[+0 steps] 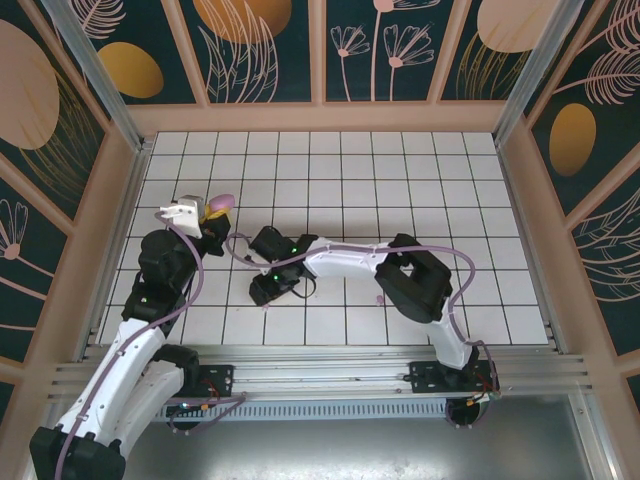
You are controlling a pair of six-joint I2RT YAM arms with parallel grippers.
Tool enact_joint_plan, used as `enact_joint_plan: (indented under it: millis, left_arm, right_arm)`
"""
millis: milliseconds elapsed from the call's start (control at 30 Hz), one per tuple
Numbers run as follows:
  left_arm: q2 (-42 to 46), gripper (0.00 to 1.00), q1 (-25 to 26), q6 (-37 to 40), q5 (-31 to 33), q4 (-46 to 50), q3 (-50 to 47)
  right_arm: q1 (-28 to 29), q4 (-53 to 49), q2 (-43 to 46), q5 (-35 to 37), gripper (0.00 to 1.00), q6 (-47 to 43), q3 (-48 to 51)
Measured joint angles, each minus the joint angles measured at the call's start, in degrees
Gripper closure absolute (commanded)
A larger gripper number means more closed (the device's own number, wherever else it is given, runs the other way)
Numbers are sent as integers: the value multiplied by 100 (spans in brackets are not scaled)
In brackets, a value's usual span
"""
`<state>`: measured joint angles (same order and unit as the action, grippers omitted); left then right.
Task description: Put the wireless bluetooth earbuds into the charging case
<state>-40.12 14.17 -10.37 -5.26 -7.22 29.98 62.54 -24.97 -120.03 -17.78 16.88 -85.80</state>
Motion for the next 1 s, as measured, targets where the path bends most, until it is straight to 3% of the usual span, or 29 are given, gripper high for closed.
enact_joint_plan:
  millis: [533, 1000]
  left_arm:
    - [4, 91, -4, 76, 96, 37, -11]
    - [50, 91, -4, 94, 72, 87, -105]
  right_arm:
    - [122, -404, -205, 146, 60, -157, -192]
    - [105, -431, -188, 415, 80, 11, -144]
